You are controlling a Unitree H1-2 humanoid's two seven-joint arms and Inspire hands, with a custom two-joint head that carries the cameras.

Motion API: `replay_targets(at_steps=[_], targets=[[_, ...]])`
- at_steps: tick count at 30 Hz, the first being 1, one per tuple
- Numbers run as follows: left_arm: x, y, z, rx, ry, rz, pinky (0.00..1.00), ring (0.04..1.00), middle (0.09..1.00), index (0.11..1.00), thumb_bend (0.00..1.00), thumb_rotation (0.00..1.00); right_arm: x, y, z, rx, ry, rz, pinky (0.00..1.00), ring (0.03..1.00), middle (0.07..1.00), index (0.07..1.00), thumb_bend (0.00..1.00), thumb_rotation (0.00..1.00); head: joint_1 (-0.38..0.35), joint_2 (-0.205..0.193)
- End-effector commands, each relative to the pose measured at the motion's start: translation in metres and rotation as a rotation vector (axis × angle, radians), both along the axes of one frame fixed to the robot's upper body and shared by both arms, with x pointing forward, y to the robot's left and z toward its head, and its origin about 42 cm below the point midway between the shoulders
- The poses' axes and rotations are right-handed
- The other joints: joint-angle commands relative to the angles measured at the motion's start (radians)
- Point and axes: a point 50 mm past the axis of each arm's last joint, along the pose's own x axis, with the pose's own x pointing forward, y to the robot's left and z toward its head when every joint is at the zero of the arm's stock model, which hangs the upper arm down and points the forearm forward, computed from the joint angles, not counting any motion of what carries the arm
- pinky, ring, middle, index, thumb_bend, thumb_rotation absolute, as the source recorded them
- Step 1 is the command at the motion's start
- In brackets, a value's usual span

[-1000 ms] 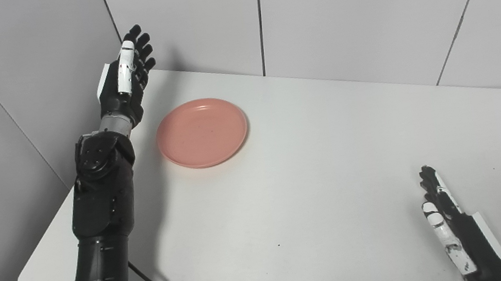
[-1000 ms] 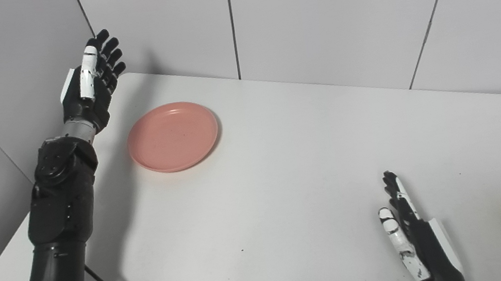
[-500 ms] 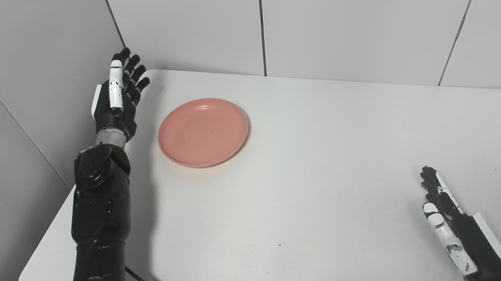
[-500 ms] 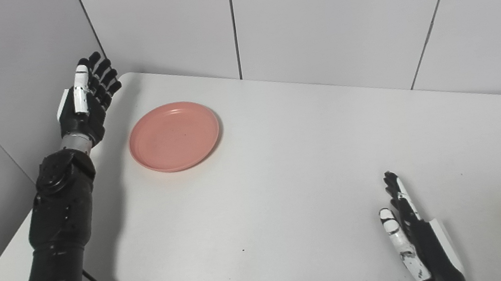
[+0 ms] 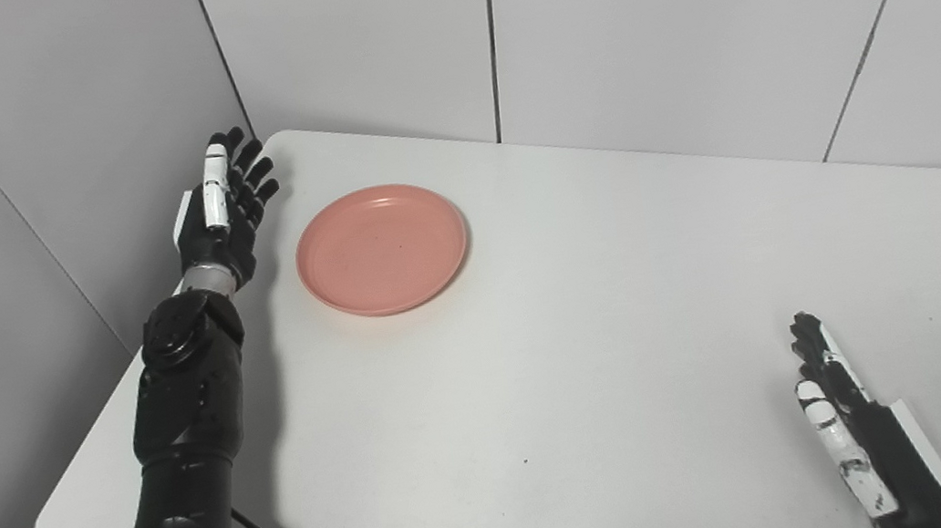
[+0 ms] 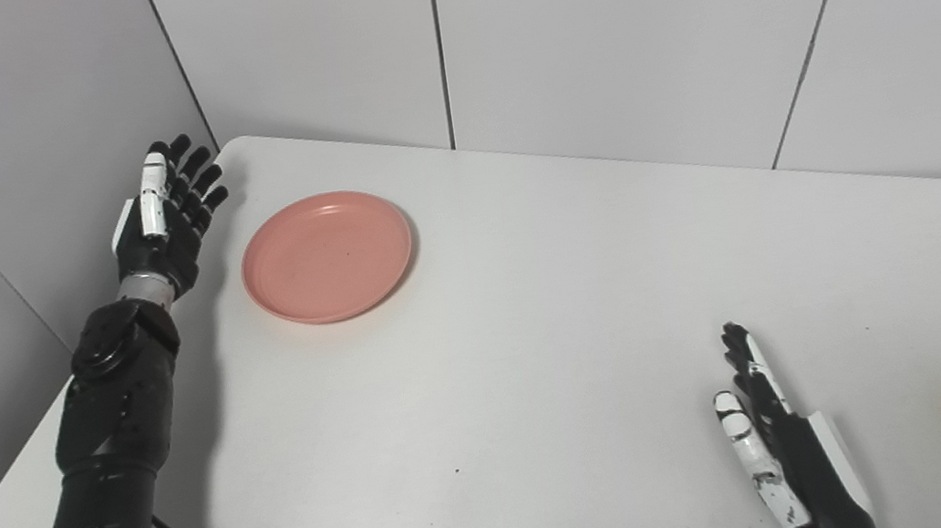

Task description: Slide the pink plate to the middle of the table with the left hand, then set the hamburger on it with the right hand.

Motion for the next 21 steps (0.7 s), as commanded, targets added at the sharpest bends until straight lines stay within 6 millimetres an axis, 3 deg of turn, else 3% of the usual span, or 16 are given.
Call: replay_targets(at_steps=[1,8,21], targets=[[0.009,0.007,0.029,0.027,-0.101,-0.003,0.97,0.945,0.941,0.925,0.4,1.0,-0.001,-0.004,0.0,-0.014,0.023,-0.006,1.0,1.0,1.0,1.0,0.08,1.0,0.0,0.002],[0.013,0.006,0.01,0.011,-0.053,-0.024,0.96,0.944,0.939,0.919,0.4,1.0,-0.001,-0.003,0.001,-0.01,0.029,-0.008,1.0,1.0,1.0,1.0,0.05,1.0,-0.004,0.008],[0.014,-0.017,-0.015,-0.038,-0.007,-0.059,0.91,0.914,0.923,0.91,0.42,1.0,-0.001,-0.002,0.001,-0.018,0.013,-0.008,1.0,1.0,1.0,1.0,0.08,1.0,-0.011,0.021]])
